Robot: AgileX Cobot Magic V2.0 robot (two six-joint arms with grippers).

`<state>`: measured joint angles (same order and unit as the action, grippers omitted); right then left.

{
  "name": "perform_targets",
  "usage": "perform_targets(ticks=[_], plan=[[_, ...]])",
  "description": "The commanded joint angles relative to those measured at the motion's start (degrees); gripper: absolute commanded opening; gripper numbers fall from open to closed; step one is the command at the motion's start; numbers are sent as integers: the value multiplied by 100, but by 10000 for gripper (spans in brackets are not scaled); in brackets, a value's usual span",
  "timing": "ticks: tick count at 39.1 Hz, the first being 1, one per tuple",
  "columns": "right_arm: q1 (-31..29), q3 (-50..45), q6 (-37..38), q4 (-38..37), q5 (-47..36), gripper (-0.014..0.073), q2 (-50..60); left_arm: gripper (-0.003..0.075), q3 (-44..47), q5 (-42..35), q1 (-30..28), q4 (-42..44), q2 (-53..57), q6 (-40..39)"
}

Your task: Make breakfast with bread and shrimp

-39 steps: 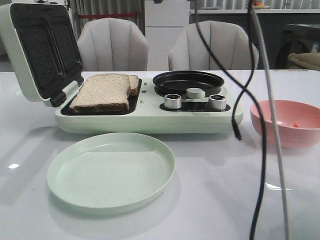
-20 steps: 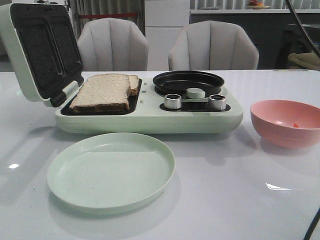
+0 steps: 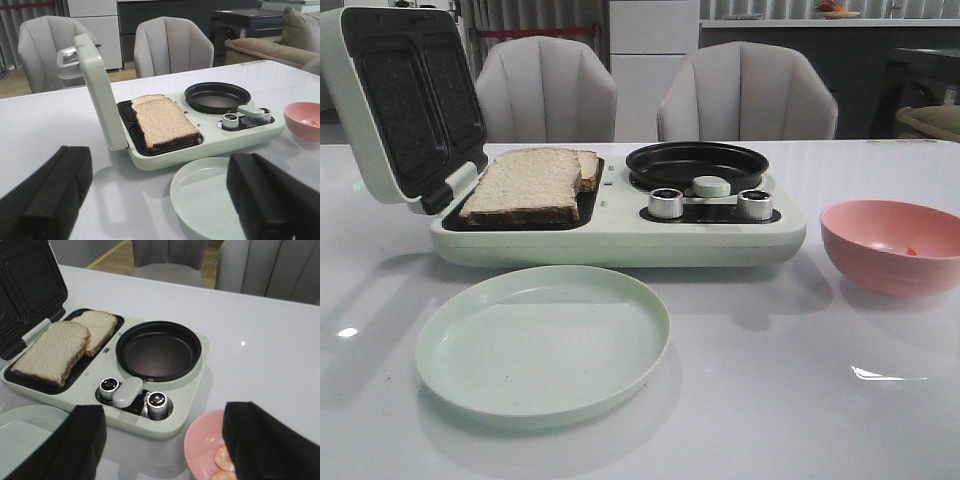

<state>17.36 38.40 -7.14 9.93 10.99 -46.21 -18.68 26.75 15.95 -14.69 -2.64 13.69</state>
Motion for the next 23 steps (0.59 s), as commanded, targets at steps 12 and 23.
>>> perform_targets(ticks=[12,23], plan=[[-26,-1668,-9,31,-1099,586,2503,604,-144,-523,39,-104,-66,-56],[-26,-2533,-13,31,-996,586,3439,604,-144,-523,39,-104,-66,-56]])
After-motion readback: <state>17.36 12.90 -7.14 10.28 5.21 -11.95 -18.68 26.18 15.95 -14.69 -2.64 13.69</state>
